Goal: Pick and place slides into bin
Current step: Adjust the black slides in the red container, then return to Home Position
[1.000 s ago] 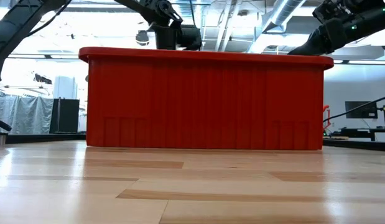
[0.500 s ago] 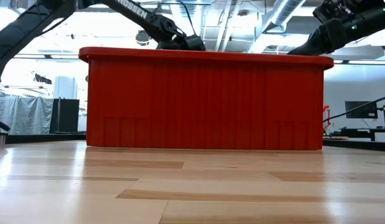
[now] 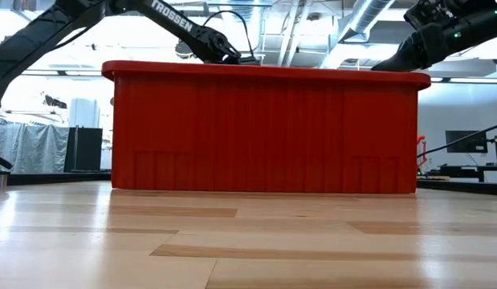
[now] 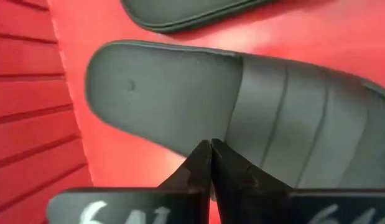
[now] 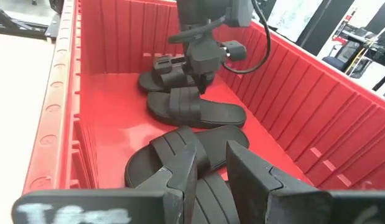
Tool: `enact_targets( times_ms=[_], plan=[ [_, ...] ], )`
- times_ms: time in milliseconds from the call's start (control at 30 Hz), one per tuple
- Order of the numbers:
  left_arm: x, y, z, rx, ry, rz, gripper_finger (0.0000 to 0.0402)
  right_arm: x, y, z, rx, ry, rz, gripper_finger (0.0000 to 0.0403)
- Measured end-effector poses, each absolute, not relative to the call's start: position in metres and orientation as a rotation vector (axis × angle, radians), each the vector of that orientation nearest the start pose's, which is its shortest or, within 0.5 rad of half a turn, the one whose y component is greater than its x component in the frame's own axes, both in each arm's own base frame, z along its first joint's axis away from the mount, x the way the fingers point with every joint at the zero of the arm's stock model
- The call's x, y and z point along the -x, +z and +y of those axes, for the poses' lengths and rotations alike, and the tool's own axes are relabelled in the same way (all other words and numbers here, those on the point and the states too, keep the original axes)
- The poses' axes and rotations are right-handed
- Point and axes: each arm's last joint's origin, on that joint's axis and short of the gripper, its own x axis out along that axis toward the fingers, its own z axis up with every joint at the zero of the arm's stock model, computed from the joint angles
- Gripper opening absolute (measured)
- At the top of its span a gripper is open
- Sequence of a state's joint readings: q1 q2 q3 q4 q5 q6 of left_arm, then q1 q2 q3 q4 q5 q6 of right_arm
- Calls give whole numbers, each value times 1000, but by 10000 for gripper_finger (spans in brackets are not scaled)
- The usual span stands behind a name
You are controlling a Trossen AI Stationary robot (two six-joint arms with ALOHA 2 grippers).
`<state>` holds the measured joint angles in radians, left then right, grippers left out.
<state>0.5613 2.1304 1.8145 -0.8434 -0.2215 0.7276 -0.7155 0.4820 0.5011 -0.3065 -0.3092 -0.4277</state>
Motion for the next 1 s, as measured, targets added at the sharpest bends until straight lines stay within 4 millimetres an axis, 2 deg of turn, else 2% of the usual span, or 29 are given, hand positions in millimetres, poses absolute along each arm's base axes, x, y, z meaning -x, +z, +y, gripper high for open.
enact_targets(
  times_ms=[333, 633, 800, 1000],
  plan=[
    [-358, 218, 232, -260, 123, 1548, 0, -97, 264, -73, 278, -342, 333, 77],
    [-355, 227, 233, -293, 225, 1607, 0, -97, 264, -73, 277, -342, 333, 77],
    [-362, 254, 237, -302, 289, 1521, 0, -97, 264, -73, 277, -342, 333, 77],
    [-367, 320, 246, -310, 424, 1294, 0, -97, 264, -73, 279, -342, 331, 77]
  ],
)
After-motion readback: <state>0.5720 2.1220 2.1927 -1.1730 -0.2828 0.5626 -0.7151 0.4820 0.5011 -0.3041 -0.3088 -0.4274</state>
